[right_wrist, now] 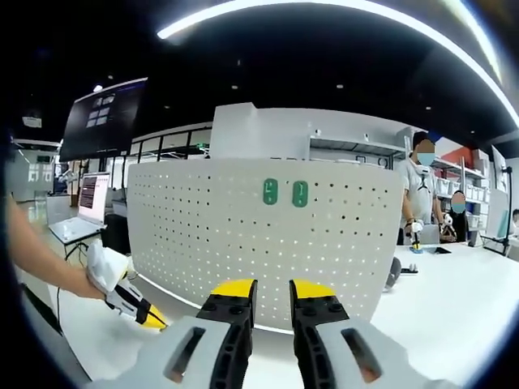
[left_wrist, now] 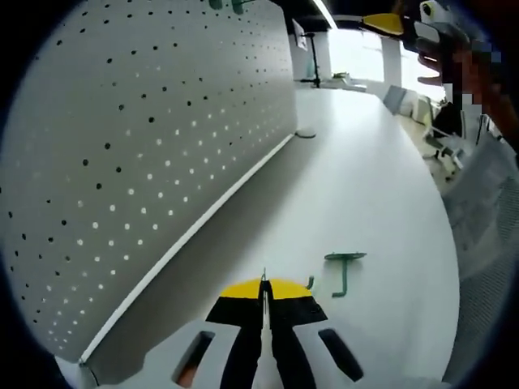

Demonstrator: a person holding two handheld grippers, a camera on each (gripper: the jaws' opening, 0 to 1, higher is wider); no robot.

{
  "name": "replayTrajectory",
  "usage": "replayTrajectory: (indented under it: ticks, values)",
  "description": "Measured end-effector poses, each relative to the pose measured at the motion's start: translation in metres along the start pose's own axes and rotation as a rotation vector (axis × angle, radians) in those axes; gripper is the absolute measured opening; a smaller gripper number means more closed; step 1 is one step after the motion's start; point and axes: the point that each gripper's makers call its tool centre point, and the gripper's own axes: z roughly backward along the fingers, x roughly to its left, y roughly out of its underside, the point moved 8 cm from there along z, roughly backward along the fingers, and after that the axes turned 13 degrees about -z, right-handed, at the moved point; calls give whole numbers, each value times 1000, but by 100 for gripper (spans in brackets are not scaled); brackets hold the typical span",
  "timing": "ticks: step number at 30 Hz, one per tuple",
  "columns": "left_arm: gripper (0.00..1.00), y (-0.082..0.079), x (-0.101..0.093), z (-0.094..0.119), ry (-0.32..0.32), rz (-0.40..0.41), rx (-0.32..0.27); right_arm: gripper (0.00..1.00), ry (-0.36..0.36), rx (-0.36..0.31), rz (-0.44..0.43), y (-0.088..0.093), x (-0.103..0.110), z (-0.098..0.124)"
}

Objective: Insert the hook assembly into the mounting plate slot until the hook locks in place.

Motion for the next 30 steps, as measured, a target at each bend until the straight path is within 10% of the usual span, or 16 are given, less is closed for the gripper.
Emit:
replayTrajectory:
  ticks: [30]
  values:
    - [1, -49, -9, 80, -122, 142, -244, 15, -232, 46, 26, 9, 67, 2]
